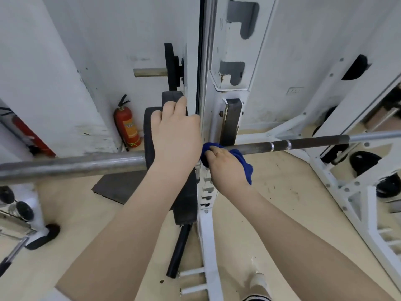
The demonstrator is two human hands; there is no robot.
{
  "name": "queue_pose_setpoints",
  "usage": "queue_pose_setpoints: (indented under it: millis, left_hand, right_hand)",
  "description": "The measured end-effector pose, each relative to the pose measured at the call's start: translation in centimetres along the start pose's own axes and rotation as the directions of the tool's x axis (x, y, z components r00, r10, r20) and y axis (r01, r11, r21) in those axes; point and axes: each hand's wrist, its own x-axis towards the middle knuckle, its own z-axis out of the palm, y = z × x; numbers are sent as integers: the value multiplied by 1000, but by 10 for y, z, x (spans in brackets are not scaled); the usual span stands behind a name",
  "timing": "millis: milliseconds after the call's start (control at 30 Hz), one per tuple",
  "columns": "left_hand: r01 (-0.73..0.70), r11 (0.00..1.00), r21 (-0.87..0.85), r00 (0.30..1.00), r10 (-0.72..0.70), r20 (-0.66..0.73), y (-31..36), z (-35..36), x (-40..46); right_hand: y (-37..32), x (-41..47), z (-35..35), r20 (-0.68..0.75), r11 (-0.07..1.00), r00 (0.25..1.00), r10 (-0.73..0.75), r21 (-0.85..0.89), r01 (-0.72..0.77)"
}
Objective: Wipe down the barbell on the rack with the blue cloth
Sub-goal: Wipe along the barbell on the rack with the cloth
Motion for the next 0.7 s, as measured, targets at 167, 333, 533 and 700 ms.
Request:
queue_pose_setpoints:
  millis: [167, 333, 533, 700]
  left_hand:
    - [34, 998, 53, 999, -32, -27, 12, 5, -10]
    - [100, 991, 85, 995, -98, -30, 18, 5, -11]
    - [96, 991, 98, 994, -101, 42, 63, 12, -11]
    - [52, 998, -48, 955, -35, 295, 96, 44, -11]
  right_hand:
    - [5, 13, 2, -15, 997, 1000, 24, 73, -22]
    - [27, 9, -15, 100, 970, 972, -214, 141, 199]
    - [120, -1, -51, -126, 617, 921, 369, 774, -142]
    - [128, 19, -20, -91, 769, 978, 186, 633, -87]
